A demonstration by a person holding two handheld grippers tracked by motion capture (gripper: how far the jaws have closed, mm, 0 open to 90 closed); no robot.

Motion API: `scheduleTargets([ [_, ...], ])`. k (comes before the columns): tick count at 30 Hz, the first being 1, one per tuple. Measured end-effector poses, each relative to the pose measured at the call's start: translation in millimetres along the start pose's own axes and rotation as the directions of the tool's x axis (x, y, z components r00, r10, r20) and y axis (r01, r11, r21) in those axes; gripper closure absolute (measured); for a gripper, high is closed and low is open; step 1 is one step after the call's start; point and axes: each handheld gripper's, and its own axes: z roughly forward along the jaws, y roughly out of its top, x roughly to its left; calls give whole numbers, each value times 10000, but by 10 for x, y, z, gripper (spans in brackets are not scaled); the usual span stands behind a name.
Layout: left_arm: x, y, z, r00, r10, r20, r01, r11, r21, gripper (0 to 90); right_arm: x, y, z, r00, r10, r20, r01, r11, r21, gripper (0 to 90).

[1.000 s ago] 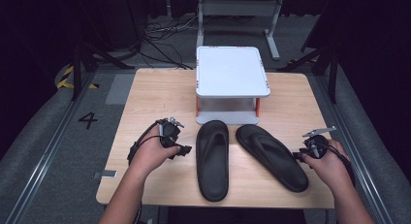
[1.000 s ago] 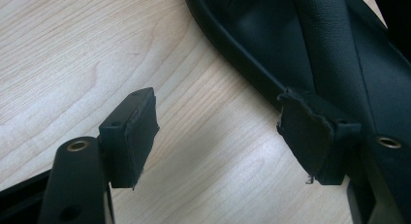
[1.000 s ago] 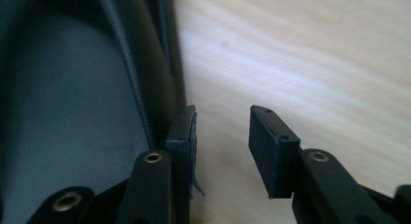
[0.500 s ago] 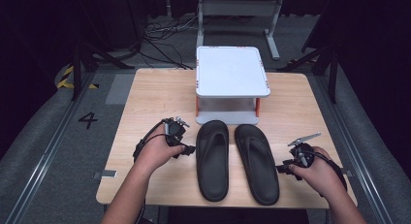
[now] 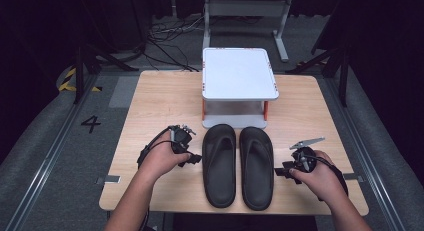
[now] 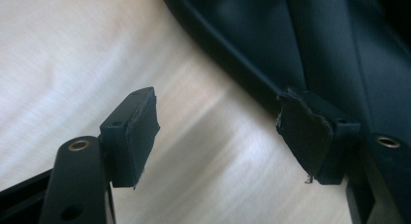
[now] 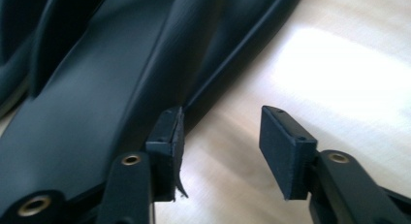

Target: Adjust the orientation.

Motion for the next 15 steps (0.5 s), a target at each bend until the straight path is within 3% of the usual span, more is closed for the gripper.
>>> scheduleTargets([
  [4,-72,-26,70,9986,-87,528,52,9977,670,390,-106,17,77,9976,14,695,67,9932,-1160,497],
  [7,-162,-63,73,9947,-10,1029,-79,9963,858,390,-186,23,169,9897,-244,1412,441,9894,-1385,509],
  [9,-199,-91,64,9950,39,1001,-139,9949,999,395,-194,44,224,9898,-378,1371,544,9913,-1197,517],
  [12,-242,-132,59,9918,27,1280,-162,9944,1045,393,-145,99,279,9900,-580,1283,740,9895,-1239,541],
  [15,-308,-188,60,9849,425,1675,-654,9889,1337,401,-118,140,311,9920,-511,1152,683,9863,-1501,528],
])
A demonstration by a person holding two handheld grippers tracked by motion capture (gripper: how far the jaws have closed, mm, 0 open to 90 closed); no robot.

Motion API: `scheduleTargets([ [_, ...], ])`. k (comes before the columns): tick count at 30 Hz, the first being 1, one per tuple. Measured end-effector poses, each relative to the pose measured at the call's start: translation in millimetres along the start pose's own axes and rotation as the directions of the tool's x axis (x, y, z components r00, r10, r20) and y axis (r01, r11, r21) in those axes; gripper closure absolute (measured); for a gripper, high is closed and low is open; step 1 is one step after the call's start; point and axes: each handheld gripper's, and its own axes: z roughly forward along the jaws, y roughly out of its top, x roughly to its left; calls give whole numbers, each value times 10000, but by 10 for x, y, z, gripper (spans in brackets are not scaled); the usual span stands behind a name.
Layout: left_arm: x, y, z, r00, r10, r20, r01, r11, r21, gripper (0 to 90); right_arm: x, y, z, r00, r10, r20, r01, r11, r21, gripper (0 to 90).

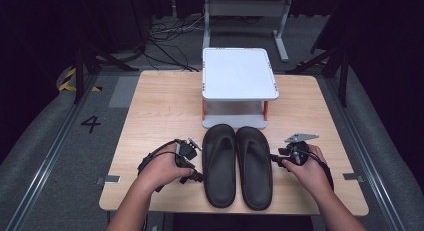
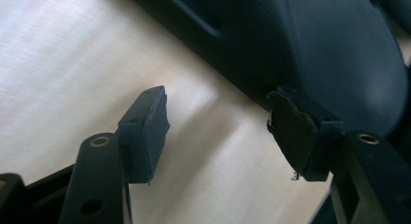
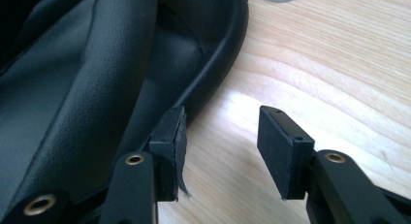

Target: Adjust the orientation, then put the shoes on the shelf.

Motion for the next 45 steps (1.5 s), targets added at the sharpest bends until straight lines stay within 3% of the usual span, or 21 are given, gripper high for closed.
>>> scheduleTargets([
  [2,-20,-11,10,9999,114,110,-115,9999,55,403,7,16,14,10000,16,-25,-16,10000,-38,527],
  [4,-68,-17,23,9981,486,378,-490,9988,79,384,16,32,24,10000,-42,25,42,10000,-67,528],
  [6,-115,-1,44,9931,696,940,-675,9974,-253,358,35,41,37,9999,-102,30,102,9999,-121,547],
  [9,-149,21,54,9935,919,678,-919,9958,-40,348,80,40,40,9999,-81,124,82,9999,-149,560],
  [10,-138,20,50,9935,972,590,-963,9952,-180,349,97,42,33,10000,5,79,-4,10000,-79,553],
  [12,-97,21,21,9957,808,455,-793,9963,-327,339,104,42,-7,9979,541,-363,-523,9974,506,506],
  [13,-79,20,10,9961,800,369,-787,9962,-373,341,101,33,-44,9959,729,-538,-661,9907,1190,537],
  [15,-34,27,-38,9977,675,64,-672,9969,-418,342,106,15,-126,9962,580,-646,-472,9864,1576,591],
  [17,1,41,-73,9988,474,-126,-482,9967,-658,342,133,8,-181,9973,354,-644,-193,9715,2362,605],
  [21,42,59,-83,9995,318,-80,-322,9971,-695,345,224,-7,-209,9948,81,-1015,202,9613,2748,618],
  [22,36,72,-74,9989,463,28,-461,9973,-574,348,348,-20,-195,9882,-105,-1525,536,9580,2816,614],
  [24,16,84,-74,9977,661,144,-654,9967,-479,354,376,-18,-197,9893,-190,-1446,596,9576,2818,604],
  [26,-26,105,-81,9961,833,296,-819,9956,-455,354,398,-18,-206,9905,-355,-1325,713,9586,2758,567],
  [28,-55,120,-91,9951,923,350,-907,9949,-448,352,343,-36,-207,9894,-22,-1455,400,9654,2575,516],
  [29,-63,125,-99,9947,968,348,-949,9940,-544,344,289,-48,-222,9884,344,-1481,-1,9741,2261,482],
  [30,-64,129,-112,9952,940,288,-921,9938,-617,344,289,-48,-222,9884,344,-1481,-1,9741,2261,482],
  [35,21,123,-219,9957,716,-584,-783,9895,-1217,296,255,41,-418,9932,146,-1157,-46,9963,861,416],
  [36,35,119,-250,9935,784,-827,-894,9863,-1385,295,252,53,-445,9933,51,-1153,23,9980,636,413],
  [37,35,119,-250,9935,784,-827,-894,9863,-1385,294,252,53,-445,9933,51,-1153,23,9980,636,413],
  [41,19,118,-338,9942,607,-886,-784,9742,-2117,288,265,130,-611,9956,-373,-864,334,9984,-460,396],
  [45,19,111,-398,9932,458,-1068,-729,9614,-2655,282,366,177,-652,9908,-67,-1351,-54,9960,-890,383],
])
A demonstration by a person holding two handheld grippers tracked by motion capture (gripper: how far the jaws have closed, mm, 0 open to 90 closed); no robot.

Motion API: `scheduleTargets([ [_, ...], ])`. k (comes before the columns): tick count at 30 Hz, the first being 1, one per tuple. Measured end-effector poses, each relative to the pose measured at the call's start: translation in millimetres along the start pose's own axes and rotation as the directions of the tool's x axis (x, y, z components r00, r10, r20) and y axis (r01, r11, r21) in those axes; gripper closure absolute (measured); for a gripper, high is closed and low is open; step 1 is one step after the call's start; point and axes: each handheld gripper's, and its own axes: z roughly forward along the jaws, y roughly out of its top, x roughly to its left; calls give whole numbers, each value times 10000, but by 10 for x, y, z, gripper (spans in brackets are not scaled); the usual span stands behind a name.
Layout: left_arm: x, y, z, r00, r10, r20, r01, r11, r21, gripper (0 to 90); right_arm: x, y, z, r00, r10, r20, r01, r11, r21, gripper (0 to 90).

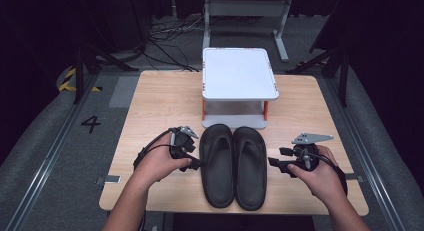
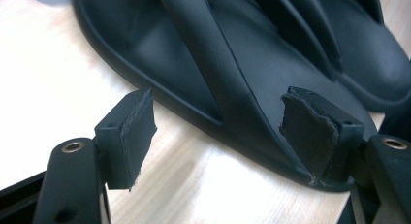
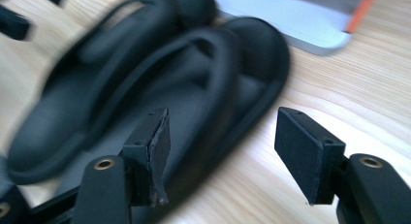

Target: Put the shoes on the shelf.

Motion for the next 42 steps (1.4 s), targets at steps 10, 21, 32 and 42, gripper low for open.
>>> scheduleTargets([
  [10,119,-186,-139,9906,-524,-1262,496,9984,-256,278,295,128,197,9966,-622,-537,618,9980,-89,379],
  [21,175,-413,-223,9805,-1048,-1663,1018,9945,-264,272,607,133,638,9915,-761,-1056,855,9925,877,366],
  [32,164,-526,-291,9788,-1217,-1646,1187,9925,-281,274,782,127,934,9934,-998,-572,1069,9845,1389,316],
  [42,174,-536,-283,9787,-1281,-1607,1262,9918,-217,274,905,17,1068,9799,-1995,0,1982,9736,1136,139],
])
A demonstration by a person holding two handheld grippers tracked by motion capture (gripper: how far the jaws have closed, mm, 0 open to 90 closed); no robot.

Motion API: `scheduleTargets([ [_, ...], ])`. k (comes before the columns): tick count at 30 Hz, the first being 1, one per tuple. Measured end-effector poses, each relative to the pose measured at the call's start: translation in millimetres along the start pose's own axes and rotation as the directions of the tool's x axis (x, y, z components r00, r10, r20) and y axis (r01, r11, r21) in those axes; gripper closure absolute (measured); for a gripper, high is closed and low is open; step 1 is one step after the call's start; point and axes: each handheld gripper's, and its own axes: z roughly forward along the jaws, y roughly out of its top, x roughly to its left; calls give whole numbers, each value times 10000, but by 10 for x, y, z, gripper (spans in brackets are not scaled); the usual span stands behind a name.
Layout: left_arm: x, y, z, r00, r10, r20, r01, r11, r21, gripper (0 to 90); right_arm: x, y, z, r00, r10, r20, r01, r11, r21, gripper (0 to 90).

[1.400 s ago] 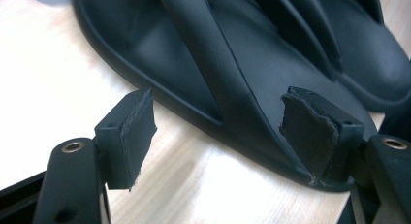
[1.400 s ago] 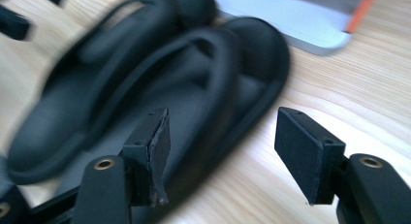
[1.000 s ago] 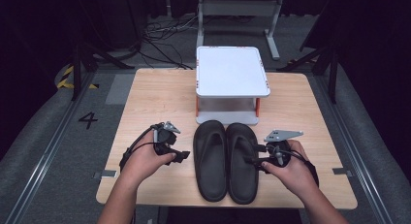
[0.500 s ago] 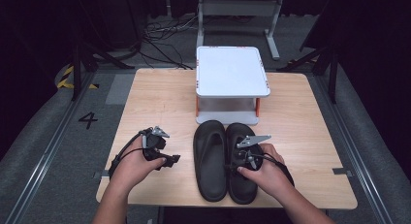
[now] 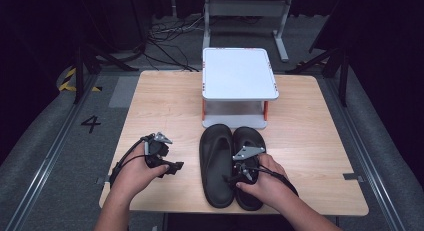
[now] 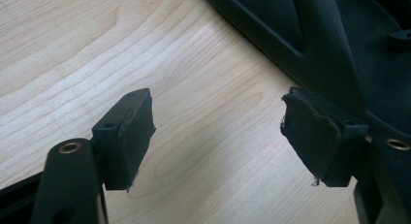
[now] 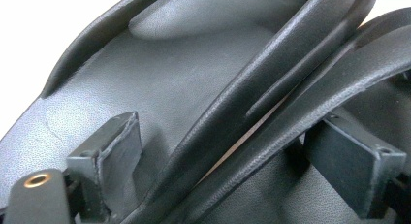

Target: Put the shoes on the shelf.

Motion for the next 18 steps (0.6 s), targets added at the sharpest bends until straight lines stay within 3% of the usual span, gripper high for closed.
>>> scheduleTargets([
  [3,-3,9,10,10000,-2,22,2,10000,-17,275,-11,4,-5,9999,52,-107,-52,10000,11,166],
  [6,4,29,36,9996,-66,290,74,9997,-251,280,-39,22,-36,9998,128,-150,-129,9999,-62,308],
  [7,4,29,36,9996,-66,290,74,9997,-251,280,-39,22,-36,9998,128,-150,-129,9999,-62,308],
  [11,10,50,60,9997,15,246,-11,9998,-182,283,-125,27,-99,9982,544,-243,-543,9985,25,607],
  [12,7,57,68,9996,-5,298,11,9998,-188,283,-125,27,-99,9982,544,-243,-543,9985,25,607],
  [15,10,87,76,9996,21,293,-14,9996,-264,288,-182,13,-140,9982,565,-194,-562,9982,186,753],
  [18,21,129,90,9994,142,312,-132,9993,-340,289,-228,-2,-176,9982,461,-390,-457,9989,100,783],
])
